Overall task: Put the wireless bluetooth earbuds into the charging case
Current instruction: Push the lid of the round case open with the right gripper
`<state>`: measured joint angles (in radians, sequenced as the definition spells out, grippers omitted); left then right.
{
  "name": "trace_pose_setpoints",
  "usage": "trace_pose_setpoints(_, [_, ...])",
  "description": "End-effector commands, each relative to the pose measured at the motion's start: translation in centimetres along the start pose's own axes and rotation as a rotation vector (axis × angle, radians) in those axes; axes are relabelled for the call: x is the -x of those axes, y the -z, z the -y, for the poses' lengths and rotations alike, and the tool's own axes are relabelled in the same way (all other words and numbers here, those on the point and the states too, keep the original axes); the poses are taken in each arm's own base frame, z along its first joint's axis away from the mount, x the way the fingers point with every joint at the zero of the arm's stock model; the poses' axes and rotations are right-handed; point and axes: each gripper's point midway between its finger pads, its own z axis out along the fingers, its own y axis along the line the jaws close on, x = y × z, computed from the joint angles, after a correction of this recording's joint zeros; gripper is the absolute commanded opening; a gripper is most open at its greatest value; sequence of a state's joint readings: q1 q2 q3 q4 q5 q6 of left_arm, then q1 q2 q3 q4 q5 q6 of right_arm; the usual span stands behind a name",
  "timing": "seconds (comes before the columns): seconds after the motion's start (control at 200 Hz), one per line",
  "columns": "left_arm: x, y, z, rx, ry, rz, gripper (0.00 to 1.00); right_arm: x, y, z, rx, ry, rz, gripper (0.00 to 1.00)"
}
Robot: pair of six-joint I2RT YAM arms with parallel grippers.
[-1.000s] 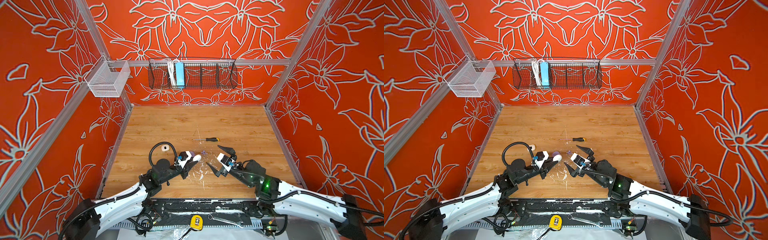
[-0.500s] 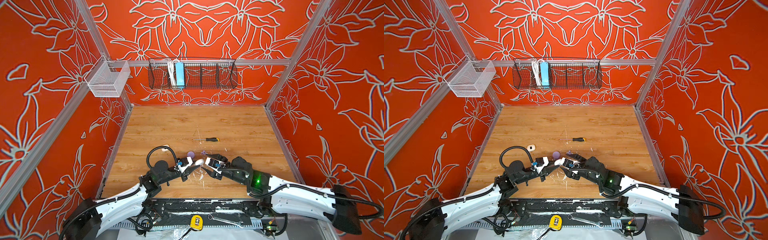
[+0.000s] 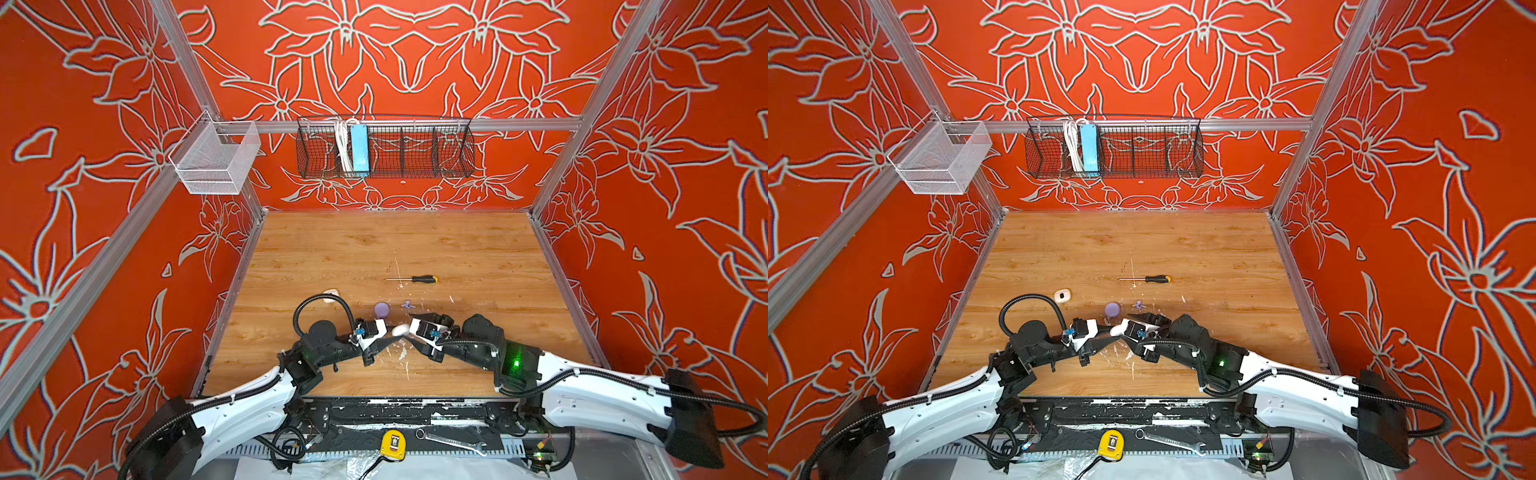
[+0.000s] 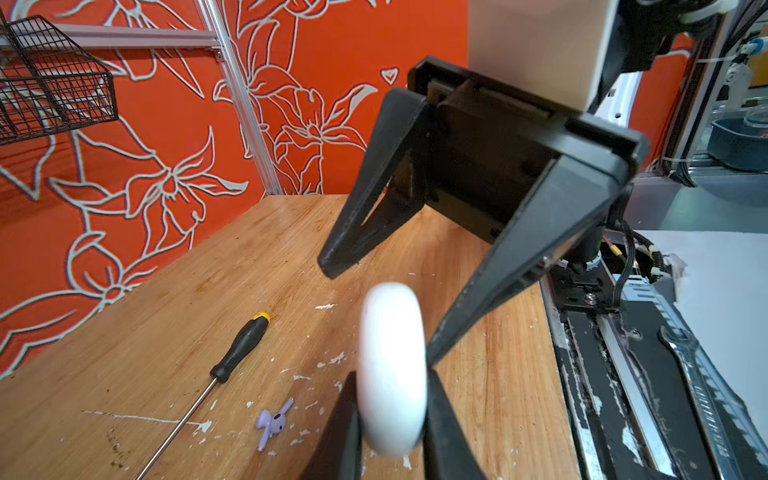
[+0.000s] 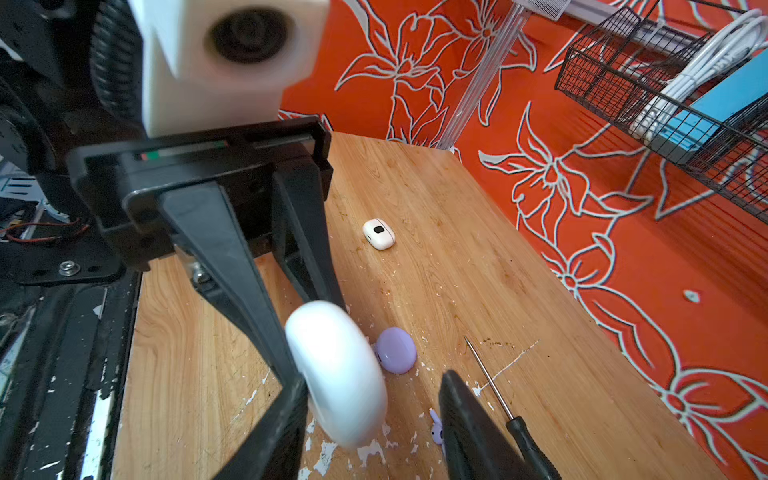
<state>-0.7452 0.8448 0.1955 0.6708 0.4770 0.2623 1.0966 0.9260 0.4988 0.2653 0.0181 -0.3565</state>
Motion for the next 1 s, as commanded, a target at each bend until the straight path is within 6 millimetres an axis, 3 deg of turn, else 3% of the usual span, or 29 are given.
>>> trace_pose_setpoints(0.0, [1.9, -0.2, 1.8, -0.112, -0.048, 0.056, 0.00, 0.7, 0.1, 2.2, -0.105, 0.006, -0.001, 0.52])
trace_pose_setpoints(0.51, [1.4, -0.5, 2.1, -0.140, -0.044, 0.022, 0.00, 0.4, 1.3, 4.9, -0.266, -0.023, 0.000, 0.50])
trace_pose_setpoints(0.996, [0.8, -1.5, 1.8, -0.155, -0.022, -0.031, 0.00, 0.6, 1.8, 5.4, -0.285, -0.058, 0.025, 0.51])
